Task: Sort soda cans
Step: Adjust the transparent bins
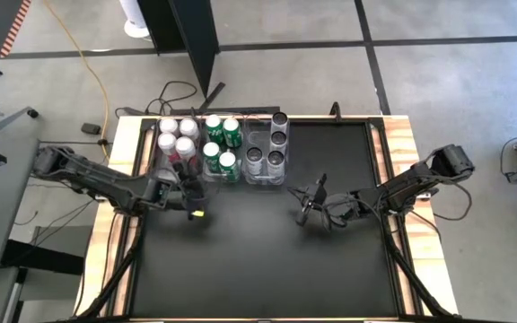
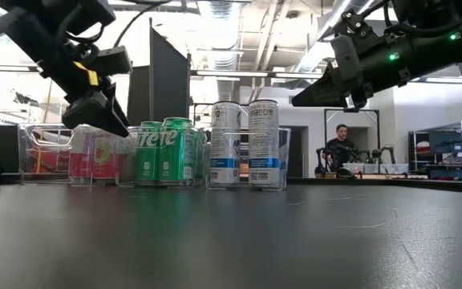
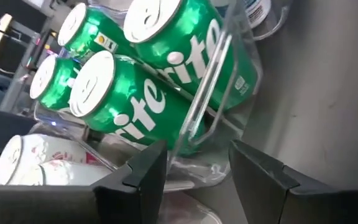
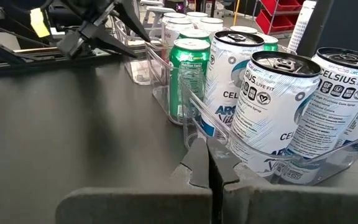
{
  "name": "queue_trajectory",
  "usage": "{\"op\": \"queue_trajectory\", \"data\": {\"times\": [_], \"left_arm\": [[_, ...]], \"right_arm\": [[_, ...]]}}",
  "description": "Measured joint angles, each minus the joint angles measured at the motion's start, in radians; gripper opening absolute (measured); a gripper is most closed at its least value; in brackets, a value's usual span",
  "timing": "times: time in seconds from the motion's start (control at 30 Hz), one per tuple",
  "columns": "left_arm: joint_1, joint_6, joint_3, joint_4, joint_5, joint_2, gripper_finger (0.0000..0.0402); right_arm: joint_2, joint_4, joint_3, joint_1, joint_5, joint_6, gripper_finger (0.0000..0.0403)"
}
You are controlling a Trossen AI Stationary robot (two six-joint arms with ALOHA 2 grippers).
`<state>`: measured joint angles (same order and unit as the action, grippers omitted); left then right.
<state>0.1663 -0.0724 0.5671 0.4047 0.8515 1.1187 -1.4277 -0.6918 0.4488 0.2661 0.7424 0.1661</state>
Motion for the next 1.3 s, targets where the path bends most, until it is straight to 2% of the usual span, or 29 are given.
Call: {"op": "queue_trajectory", "data": {"times": [0.33, 0.57, 1.1, 1.3], "left_arm": [[-0.128, 0.038, 0.002, -0.010, -0.151, -0.001, 0.0169], [-0.145, 0.076, 0.002, -0.079, -0.242, -0.001, 0.0169], [-0.145, 0.072, 0.001, -0.109, -0.300, -0.001, 0.0169], [-0.145, 0.073, 0.001, -0.114, -0.308, -0.001, 0.0134]], "right_arm": [[0.000, 0.000, 0.000, 0.000, 0.000, -0.002, 0.0000], [0.000, 0.000, 0.000, 0.000, -0.001, -0.002, 0.0000], [0.000, -0.001, 0.000, -0.007, -0.003, 0.001, 0.0000], [0.000, -0.001, 0.000, -0.007, -0.002, 0.001, 0.0000]]}}
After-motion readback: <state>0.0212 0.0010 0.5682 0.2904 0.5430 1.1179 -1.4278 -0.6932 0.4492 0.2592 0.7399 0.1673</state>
